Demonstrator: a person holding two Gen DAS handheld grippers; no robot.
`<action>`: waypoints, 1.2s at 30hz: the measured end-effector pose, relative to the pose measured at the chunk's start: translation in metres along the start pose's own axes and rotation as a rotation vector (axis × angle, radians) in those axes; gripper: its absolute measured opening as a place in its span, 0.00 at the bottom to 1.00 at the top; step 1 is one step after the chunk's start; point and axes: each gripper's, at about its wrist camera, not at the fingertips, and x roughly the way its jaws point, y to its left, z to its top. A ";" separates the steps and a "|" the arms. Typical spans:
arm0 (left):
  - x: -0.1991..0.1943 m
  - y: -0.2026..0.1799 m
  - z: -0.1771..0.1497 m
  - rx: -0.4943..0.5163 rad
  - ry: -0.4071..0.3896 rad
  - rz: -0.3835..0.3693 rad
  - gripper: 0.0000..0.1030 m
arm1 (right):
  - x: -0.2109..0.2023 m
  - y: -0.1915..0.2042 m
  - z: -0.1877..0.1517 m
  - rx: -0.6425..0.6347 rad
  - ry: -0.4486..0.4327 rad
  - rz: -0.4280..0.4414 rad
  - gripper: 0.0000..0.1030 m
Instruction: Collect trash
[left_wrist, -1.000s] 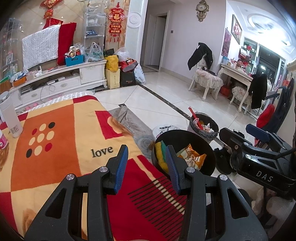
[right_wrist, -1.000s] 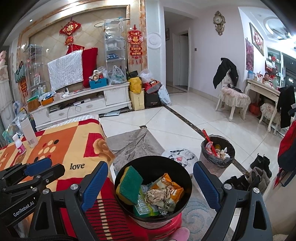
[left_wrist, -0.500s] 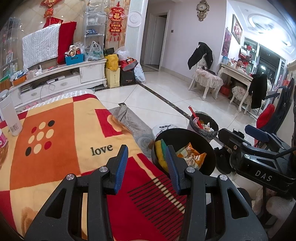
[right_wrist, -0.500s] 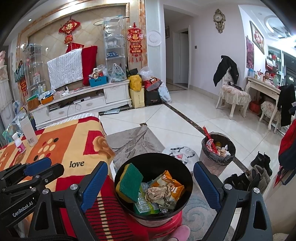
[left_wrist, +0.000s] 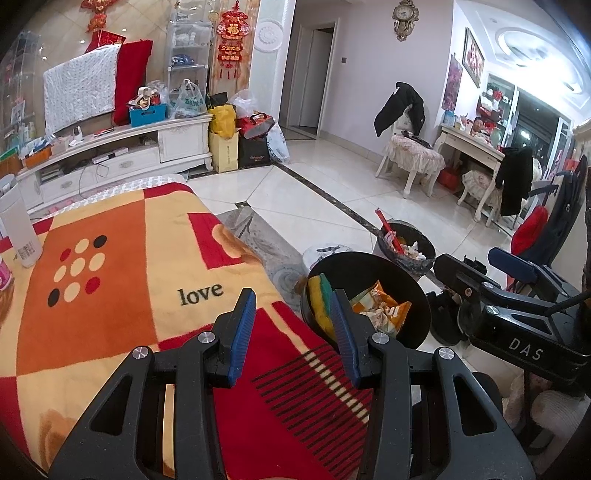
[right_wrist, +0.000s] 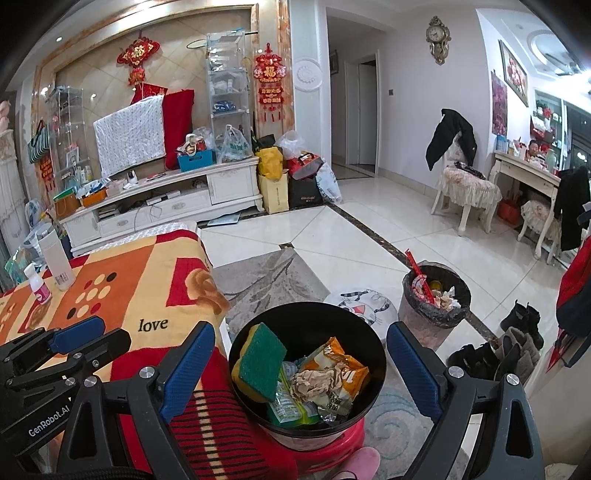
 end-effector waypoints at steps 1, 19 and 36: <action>0.000 0.000 0.000 0.000 0.000 0.000 0.39 | 0.000 0.000 0.000 0.000 0.002 0.000 0.90; 0.001 -0.008 -0.009 -0.001 0.016 -0.019 0.39 | 0.002 -0.003 -0.001 0.003 0.018 -0.003 0.91; 0.005 -0.002 -0.006 -0.016 0.036 -0.030 0.39 | 0.007 -0.006 -0.004 0.002 0.038 -0.008 0.91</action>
